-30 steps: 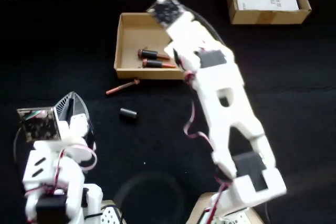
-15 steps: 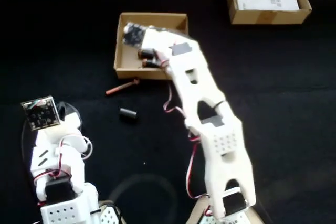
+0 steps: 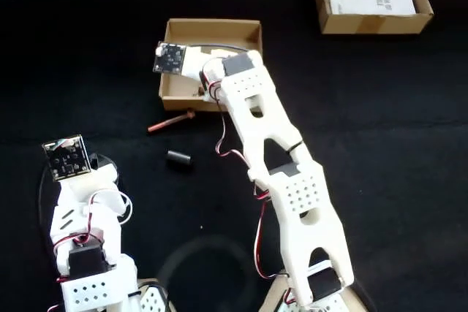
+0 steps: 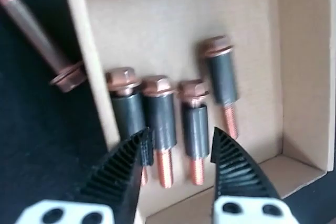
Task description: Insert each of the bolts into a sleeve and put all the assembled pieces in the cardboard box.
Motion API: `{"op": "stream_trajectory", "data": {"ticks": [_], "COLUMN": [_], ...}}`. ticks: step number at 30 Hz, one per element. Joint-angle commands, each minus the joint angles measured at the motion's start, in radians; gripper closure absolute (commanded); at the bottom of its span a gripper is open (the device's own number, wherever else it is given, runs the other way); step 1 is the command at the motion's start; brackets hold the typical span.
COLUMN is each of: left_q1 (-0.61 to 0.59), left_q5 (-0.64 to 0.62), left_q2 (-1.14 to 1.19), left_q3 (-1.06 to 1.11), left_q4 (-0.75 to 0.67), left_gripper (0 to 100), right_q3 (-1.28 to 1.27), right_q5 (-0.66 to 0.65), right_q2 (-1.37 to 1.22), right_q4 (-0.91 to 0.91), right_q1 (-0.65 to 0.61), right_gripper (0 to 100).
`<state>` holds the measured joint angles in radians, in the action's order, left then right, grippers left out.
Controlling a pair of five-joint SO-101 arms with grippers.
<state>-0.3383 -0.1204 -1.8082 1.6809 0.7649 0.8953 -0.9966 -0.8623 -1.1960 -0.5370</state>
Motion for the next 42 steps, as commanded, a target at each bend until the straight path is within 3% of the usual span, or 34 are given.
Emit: {"op": "stream_trajectory", "data": {"ticks": [1,9,13,17,29,42], "left_q1": [-0.004,0.061,0.068,0.067,0.064,0.062], "left_q5": [-0.002,0.0,0.0,0.0,0.005,0.005], "left_q2": [-0.01,-0.008,-0.007,-0.007,-0.007,-0.007], "left_q3": [0.015,0.015,0.015,0.015,0.015,0.015], "left_q4": [-0.014,0.149,0.149,0.149,0.147,0.147], "left_gripper": [99,99,99,99,99,99], "right_q3": [0.15,0.472,0.453,0.317,0.031,-0.041], "right_q5": [0.158,0.551,0.738,0.841,0.842,0.588], "right_q2": [0.042,0.11,0.117,0.117,0.108,0.062], "right_q4": [-0.124,-0.553,-0.57,-0.57,-0.565,-0.47], "right_q1": [-0.027,-0.12,-0.143,-0.179,-0.302,-0.318], "right_gripper": [83.9,83.9,83.9,83.9,83.8,83.7]}}
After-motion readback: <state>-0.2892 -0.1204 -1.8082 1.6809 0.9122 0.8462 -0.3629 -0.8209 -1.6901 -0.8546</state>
